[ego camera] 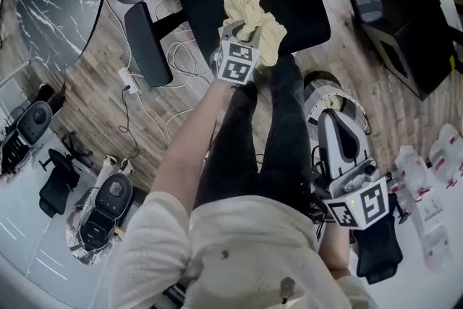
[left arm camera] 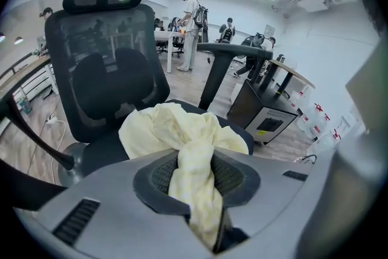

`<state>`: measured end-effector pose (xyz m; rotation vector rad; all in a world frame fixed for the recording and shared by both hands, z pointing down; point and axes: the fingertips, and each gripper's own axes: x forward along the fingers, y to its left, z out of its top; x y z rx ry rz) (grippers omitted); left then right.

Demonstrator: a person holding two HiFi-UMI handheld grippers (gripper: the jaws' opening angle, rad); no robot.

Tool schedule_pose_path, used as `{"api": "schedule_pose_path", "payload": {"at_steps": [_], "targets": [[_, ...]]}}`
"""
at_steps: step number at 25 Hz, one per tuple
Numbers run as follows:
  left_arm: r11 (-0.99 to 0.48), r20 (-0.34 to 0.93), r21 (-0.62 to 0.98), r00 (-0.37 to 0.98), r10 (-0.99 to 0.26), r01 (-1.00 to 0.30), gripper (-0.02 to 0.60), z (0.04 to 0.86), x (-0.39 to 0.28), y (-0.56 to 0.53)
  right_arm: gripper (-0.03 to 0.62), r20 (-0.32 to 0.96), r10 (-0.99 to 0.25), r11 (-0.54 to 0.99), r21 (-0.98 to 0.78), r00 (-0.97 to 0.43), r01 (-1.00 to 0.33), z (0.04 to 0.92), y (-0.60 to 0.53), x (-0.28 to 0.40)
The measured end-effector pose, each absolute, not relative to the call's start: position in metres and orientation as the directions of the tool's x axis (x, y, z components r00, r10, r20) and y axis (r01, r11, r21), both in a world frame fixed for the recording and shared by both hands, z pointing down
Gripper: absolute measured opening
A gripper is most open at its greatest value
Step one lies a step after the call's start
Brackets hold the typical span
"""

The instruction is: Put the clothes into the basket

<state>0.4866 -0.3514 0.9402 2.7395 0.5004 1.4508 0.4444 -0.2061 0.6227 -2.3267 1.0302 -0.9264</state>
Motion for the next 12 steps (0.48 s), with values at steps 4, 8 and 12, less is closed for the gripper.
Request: {"api": "schedule_pose_path", "payload": {"at_steps": [4,8,12], "targets": [[-0.945,0.800,0.148,0.527,0.287,0.292,0.112,0.918,0.469,-0.353,0.008,0.396,-0.764,-0.636,-0.593,0.509,-0.494,0.608,-0.208,0.430],[-0.942,0.794,0.140,0.534,0.291,0.304,0.112,0.895,0.451,-0.356,0.008,0.390,-0.758,-0.642,-0.591,0.523,-0.489,0.594,-0.213,0.410],[-0.941,0.783,0.133,0.549,0.293,0.312,0.112,0.874,0.434,-0.358,0.008,0.392,-0.762,-0.639,-0.582,0.515,-0.503,0.581,-0.219,0.387]]}}
